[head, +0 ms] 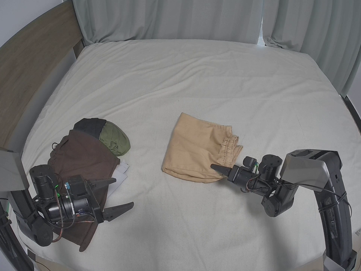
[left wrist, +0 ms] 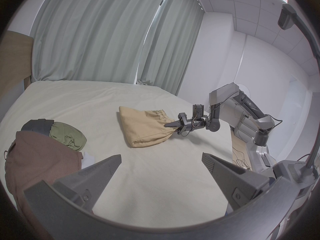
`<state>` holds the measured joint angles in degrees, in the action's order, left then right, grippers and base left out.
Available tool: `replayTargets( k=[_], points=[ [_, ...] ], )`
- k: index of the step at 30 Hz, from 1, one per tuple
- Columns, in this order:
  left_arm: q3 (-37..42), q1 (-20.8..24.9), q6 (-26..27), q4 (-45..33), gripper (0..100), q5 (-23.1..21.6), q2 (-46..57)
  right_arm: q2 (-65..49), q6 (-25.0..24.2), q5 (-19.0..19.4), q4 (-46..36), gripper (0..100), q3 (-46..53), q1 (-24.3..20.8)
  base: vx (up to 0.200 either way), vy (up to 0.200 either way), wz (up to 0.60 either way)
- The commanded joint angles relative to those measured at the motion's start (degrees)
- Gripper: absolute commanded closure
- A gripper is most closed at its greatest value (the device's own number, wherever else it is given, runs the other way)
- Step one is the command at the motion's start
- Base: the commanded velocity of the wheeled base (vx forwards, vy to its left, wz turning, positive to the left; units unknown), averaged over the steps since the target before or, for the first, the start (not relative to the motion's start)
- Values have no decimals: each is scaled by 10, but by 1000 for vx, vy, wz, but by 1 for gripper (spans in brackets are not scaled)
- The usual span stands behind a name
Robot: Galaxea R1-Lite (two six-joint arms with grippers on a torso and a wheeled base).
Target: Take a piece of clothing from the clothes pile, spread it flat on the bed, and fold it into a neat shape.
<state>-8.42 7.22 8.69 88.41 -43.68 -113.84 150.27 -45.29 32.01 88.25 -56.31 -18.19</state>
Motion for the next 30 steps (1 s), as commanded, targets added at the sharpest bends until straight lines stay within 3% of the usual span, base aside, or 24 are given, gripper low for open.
replayTargets(
  k=[1,11,20,27,30],
  points=[
    [0,0,0,0,0,1,1,4,1,-8,0,0,-4,1,0,0,0],
    [-2,-1,-3,0,0,1,-1,-35,59,-11,0,0,109,-12,0,0,0],
    [-3,-4,-3,0,0,1,0,-140,81,-10,0,0,203,-90,0,0,0],
    [-3,-4,-3,0,0,1,0,-195,44,-6,-2,0,137,-86,0,0,0],
    [-3,-4,-3,0,0,1,-2,-188,27,-6,-10,0,96,-60,0,0,0]
  ],
)
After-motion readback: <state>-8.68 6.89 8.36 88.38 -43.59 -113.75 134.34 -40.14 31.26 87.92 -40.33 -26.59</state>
